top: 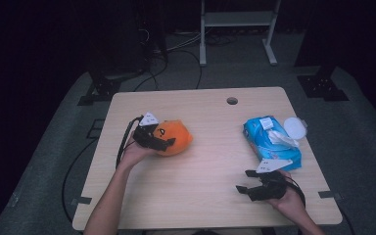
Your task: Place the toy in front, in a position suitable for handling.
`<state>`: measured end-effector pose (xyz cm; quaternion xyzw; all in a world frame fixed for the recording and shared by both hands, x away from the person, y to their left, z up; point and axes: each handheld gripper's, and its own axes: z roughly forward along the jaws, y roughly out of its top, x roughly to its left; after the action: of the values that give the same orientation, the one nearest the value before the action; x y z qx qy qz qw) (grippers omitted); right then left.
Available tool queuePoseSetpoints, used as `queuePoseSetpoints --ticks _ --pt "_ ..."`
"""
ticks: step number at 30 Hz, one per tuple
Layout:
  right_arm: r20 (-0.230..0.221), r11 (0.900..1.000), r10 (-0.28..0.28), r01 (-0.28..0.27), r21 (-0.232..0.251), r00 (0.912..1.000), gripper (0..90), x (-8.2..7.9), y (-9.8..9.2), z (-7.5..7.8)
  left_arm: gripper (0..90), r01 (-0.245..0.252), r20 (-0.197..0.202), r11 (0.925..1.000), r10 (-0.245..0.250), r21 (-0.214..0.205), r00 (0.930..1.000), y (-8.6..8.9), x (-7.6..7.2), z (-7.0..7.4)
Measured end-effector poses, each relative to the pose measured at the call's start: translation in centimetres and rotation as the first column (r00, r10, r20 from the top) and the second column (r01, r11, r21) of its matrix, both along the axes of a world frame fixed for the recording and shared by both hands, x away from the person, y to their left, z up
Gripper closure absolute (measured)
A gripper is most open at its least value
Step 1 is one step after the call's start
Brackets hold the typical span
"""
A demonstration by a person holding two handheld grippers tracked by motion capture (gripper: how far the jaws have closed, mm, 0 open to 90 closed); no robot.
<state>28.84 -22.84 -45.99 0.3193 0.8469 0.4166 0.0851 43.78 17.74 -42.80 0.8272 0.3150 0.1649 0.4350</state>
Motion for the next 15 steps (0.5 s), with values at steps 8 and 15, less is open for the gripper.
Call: queuePoseSetpoints --ticks 8,15 --pt "0.002 0.9999 0.007 -0.007 -0.008 1.0000 28.3 -0.18 0.19 0.00 0.0 0.004 0.010 1.0000 -0.004 0.003 0.9999 -0.24 -0.48 -0.52" --pt "0.002 0.9999 0.009 -0.009 -0.011 1.0000 28.4 -0.14 0.25 -0.06 8.0 0.007 0.013 0.9999 -0.007 0.007 0.9999 0.01 -0.77 -0.28"
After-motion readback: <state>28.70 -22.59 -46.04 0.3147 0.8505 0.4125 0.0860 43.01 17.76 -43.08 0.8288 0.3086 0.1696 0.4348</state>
